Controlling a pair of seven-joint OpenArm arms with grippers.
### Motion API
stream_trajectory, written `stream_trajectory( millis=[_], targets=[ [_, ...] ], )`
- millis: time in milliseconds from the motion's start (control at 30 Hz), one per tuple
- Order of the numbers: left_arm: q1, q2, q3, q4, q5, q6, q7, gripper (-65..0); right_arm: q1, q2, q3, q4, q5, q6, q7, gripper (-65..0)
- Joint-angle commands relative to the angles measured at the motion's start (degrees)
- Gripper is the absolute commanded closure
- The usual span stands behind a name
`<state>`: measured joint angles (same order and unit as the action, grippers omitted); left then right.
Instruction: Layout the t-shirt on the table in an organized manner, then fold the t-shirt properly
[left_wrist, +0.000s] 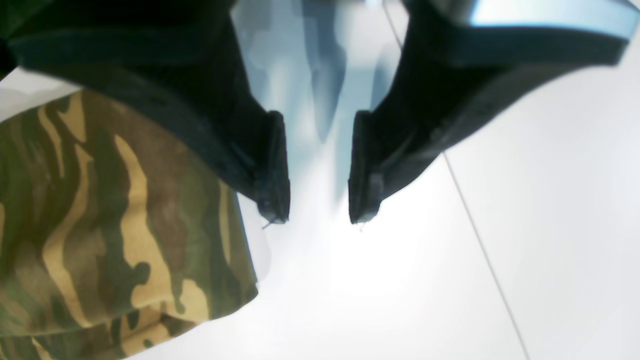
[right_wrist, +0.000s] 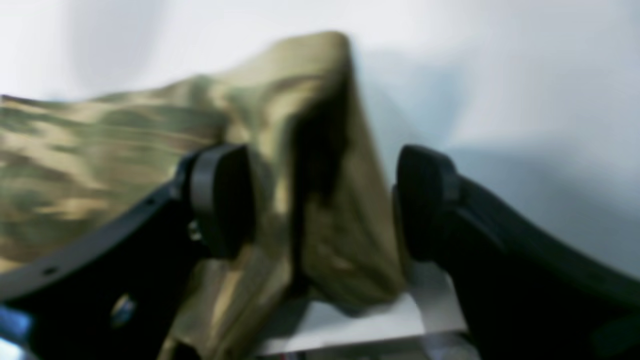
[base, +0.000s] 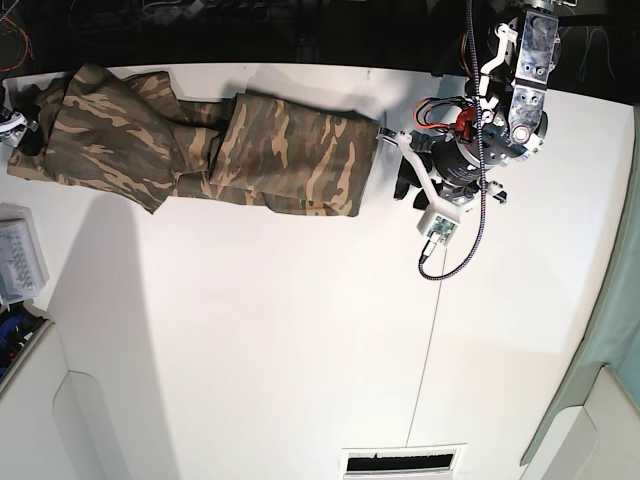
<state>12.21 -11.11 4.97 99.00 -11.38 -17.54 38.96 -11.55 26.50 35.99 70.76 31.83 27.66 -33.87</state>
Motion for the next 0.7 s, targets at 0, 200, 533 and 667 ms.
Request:
stream_trajectory(
  millis=[0, 200, 533, 667],
  targets=[
    [-0.44, -0.17, -0.07, 0.94, -0.35, 0.00, -1.20, -20.8, 0.61, 1.29, 0.52, 0.13, 0.50, -0.04, 1.09, -44.9],
    [-0.46, -0.17, -0.07, 0.94, -0.35, 0.00, -1.49, -20.8, 1.20, 1.25, -1.01, -4.46, 2.86, -0.02, 1.18, -44.9],
    [0.22, -0.15, -0.07, 0.94, -0.35, 0.00, -1.49, -20.8, 4.85, 1.25, -1.62, -12.02, 5.09, 2.34, 1.79, -33.2],
    [0.17, -0.17, -0.07, 0.94, -0.35, 0.00, -1.70, -20.8, 4.85, 1.22, -1.62, -11.93, 9.05, 5.38, 0.37, 0.0]
  ],
)
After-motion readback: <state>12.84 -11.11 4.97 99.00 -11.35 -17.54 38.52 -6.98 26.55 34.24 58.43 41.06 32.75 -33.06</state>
